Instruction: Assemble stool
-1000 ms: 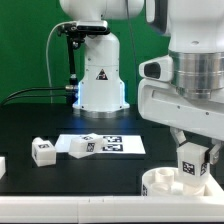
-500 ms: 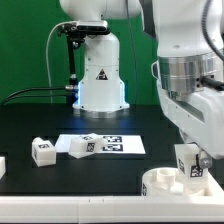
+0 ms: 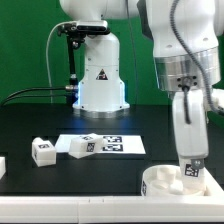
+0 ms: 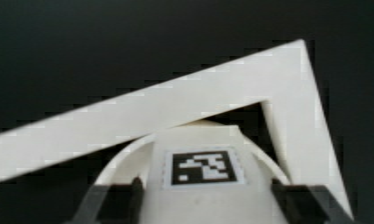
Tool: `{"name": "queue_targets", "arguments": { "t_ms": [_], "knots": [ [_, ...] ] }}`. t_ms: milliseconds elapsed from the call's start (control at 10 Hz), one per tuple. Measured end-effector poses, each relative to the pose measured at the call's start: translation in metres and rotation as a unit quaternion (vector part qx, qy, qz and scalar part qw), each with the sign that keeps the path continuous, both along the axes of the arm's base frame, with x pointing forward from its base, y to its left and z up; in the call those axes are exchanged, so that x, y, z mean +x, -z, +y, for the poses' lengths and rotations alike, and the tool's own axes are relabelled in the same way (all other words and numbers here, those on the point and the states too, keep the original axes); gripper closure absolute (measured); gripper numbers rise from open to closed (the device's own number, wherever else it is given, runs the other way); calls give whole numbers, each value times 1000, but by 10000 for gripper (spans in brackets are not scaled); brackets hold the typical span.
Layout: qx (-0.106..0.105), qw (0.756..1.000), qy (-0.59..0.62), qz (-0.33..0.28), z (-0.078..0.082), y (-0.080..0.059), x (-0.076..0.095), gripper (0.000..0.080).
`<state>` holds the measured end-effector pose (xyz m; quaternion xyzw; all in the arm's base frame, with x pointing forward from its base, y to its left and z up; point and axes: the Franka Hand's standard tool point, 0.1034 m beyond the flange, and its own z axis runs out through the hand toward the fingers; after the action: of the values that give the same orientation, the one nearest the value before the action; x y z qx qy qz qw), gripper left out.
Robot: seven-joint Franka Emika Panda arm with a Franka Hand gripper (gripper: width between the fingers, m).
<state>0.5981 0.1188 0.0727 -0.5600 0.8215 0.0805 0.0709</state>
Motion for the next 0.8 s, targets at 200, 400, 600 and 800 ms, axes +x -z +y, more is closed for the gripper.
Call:
{"name": "queue_targets", "arguments": {
  "t_ms": [200,400,600,800],
  "knots": [
    [4,999,44,-5,1,0,1,463],
    [5,1000,15,-6,2,0,-1,422],
    [13,997,-82,0,7,-6,-9,204],
    [28,978,-206,-6,14,-19,-16,153]
  ]
}}
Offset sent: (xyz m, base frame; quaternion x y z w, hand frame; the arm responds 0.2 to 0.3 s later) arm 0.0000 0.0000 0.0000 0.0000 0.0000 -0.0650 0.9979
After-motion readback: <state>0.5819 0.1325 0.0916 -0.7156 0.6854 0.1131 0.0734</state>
